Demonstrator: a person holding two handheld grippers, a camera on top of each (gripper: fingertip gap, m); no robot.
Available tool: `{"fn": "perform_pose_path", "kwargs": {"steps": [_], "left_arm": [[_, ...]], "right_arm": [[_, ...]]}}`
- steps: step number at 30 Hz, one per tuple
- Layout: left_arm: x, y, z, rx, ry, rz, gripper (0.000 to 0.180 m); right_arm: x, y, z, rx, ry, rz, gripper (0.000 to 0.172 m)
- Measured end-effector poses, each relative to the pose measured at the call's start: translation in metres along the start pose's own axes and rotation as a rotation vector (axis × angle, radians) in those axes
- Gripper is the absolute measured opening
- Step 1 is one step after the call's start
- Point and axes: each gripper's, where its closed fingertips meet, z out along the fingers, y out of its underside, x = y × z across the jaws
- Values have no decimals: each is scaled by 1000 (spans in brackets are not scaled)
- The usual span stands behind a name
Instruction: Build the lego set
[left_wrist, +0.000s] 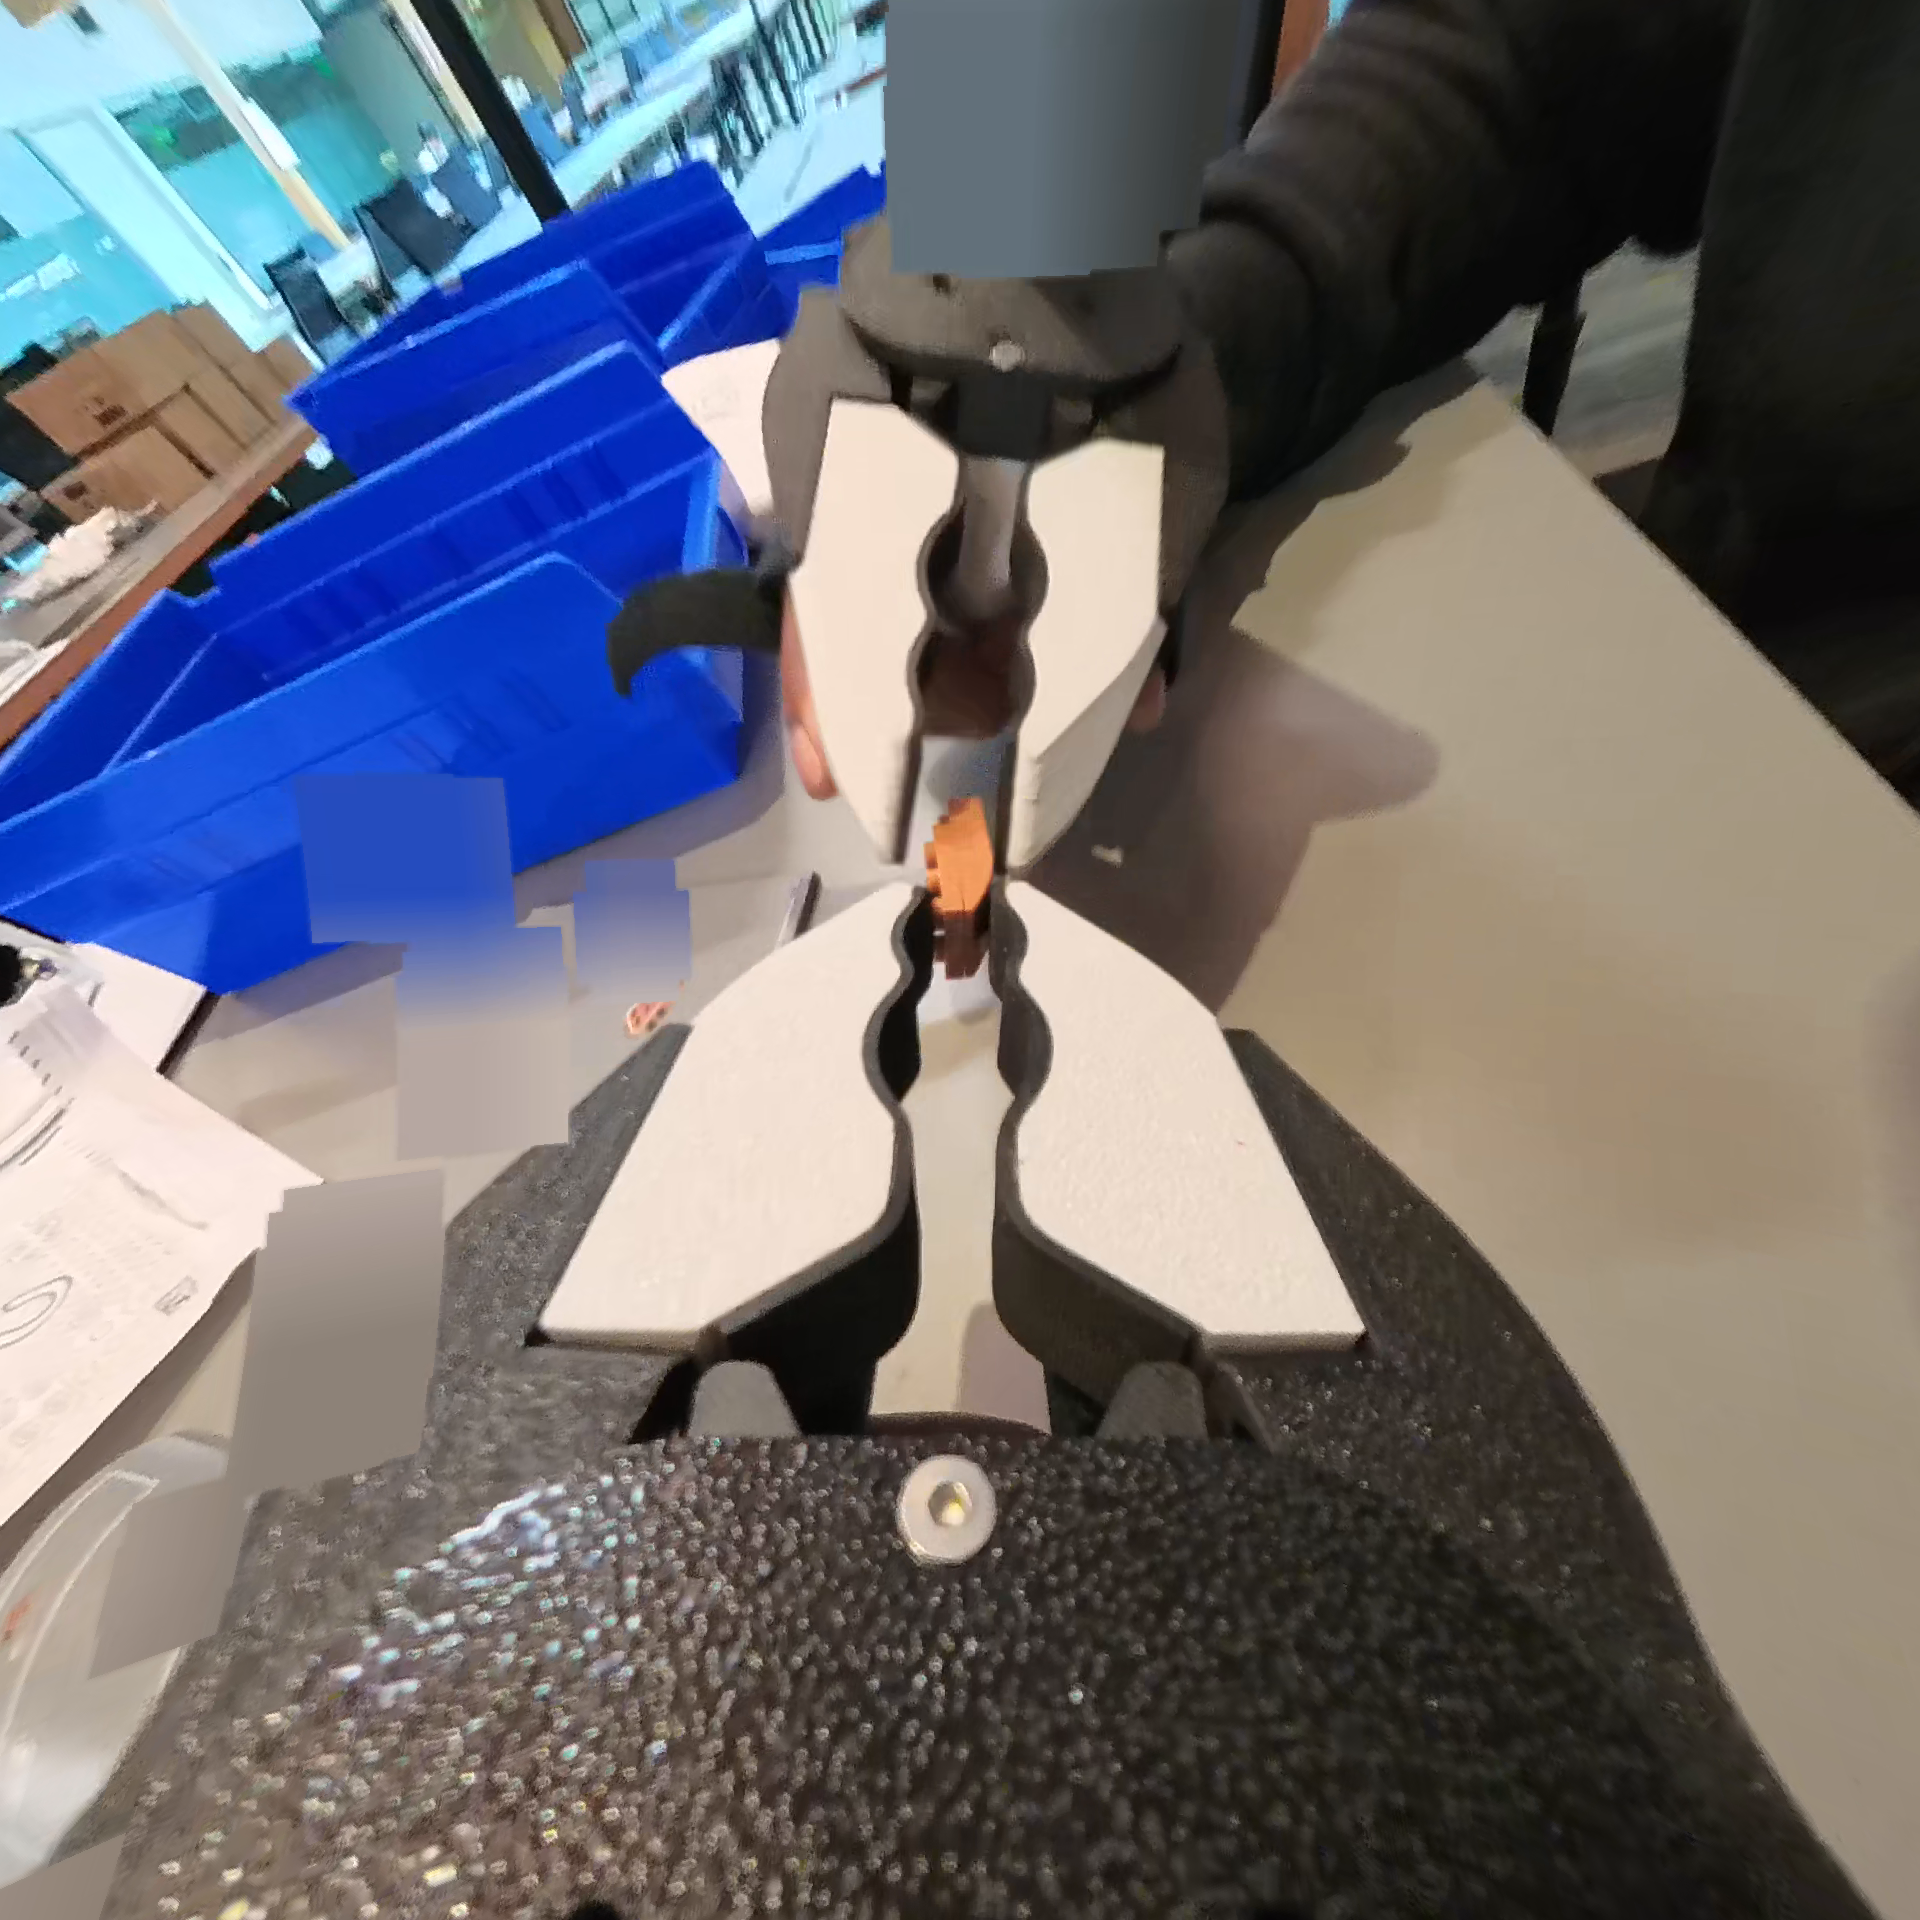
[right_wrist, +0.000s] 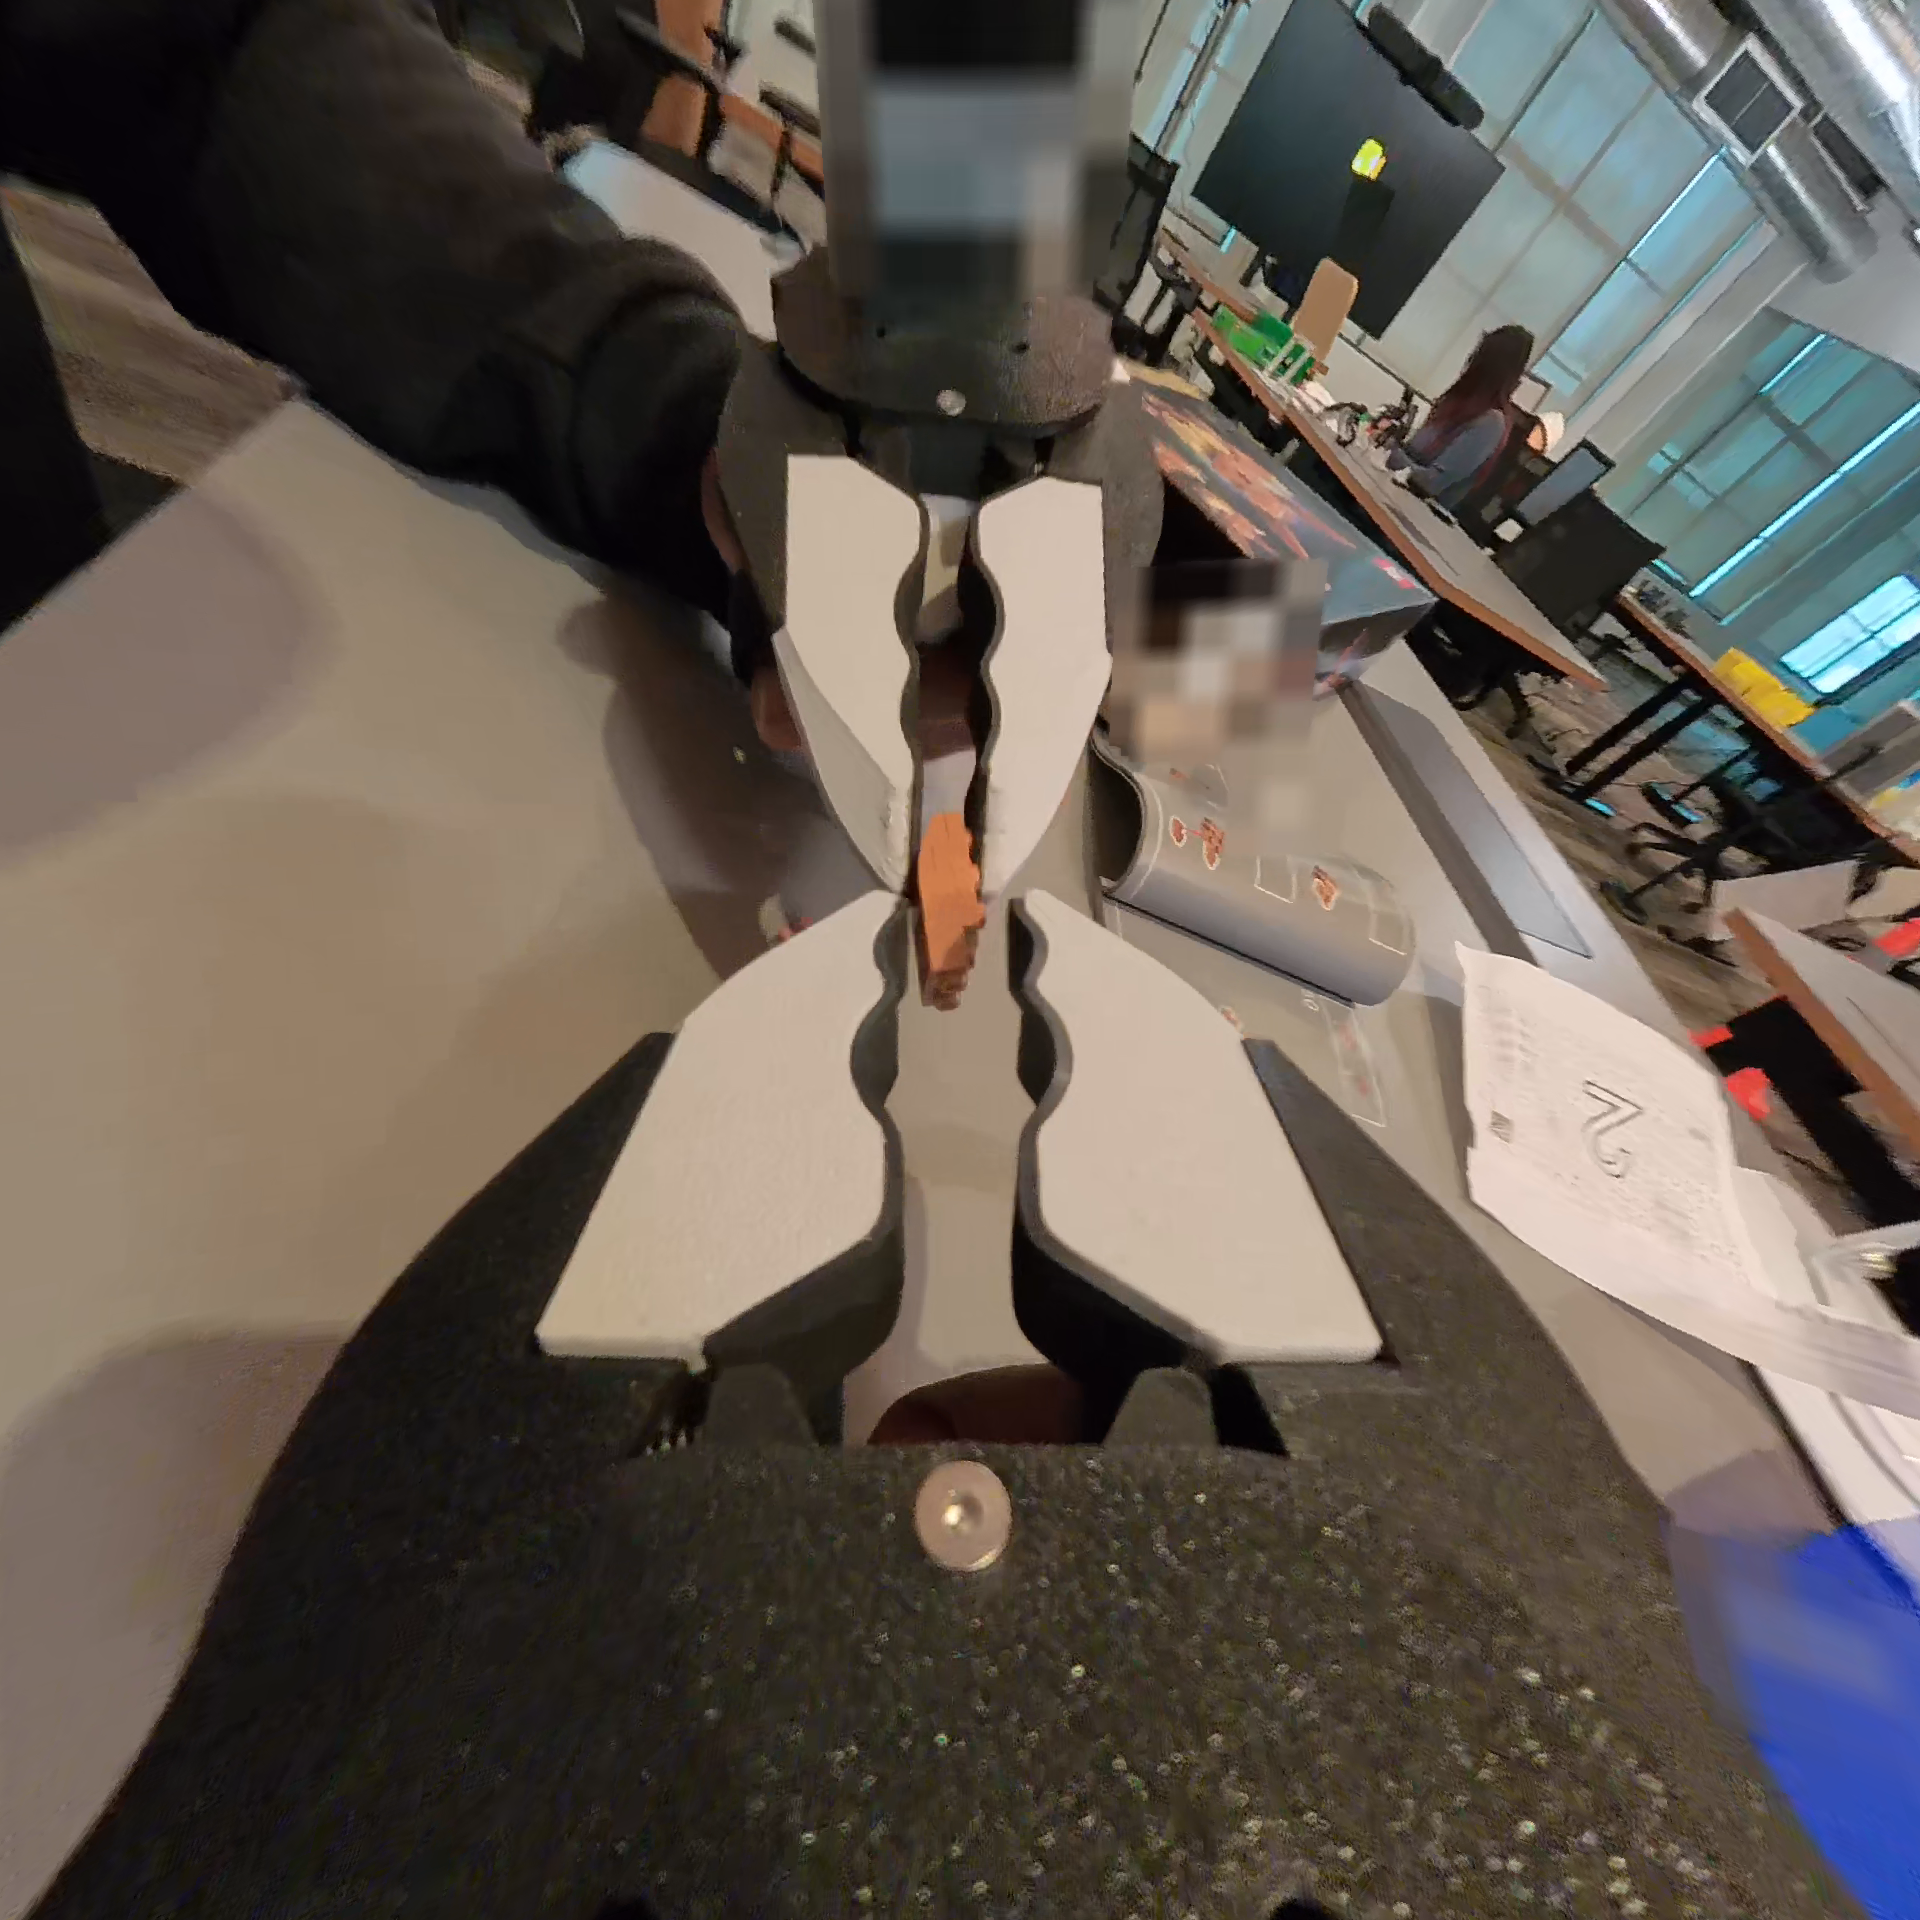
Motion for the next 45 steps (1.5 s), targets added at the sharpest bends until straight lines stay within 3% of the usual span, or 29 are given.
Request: {"fn": "perform_pose_path", "kwargs": {"steps": [4,11,14,18,22,26,33,45], "left_arm": [[0,16,3,-135,-9,43,10],[6,17,4,-165,15,61,10],[2,10,3,-110,2,16,11],[-14,-9,-5,62,-54,-103,29],[-12,-32,-10,247,-1,-219,24],[-14,-46,-12,329,-26,-235,16],[-17,-47,-13,362,-49,-261,10],[-19,-42,-13,295,-92,-243,9]], "right_arm": [[-5,9,5,-94,7,-81,25],[-9,21,10,-183,19,-138,12],[-4,15,9,-128,28,-61,12],[7,-8,-2,86,5,149,11],[16,-27,-10,281,-40,362,12],[20,-38,-14,391,-69,454,11],[19,-38,-13,391,-58,446,12],[20,-32,-10,328,-28,407,12]]}}
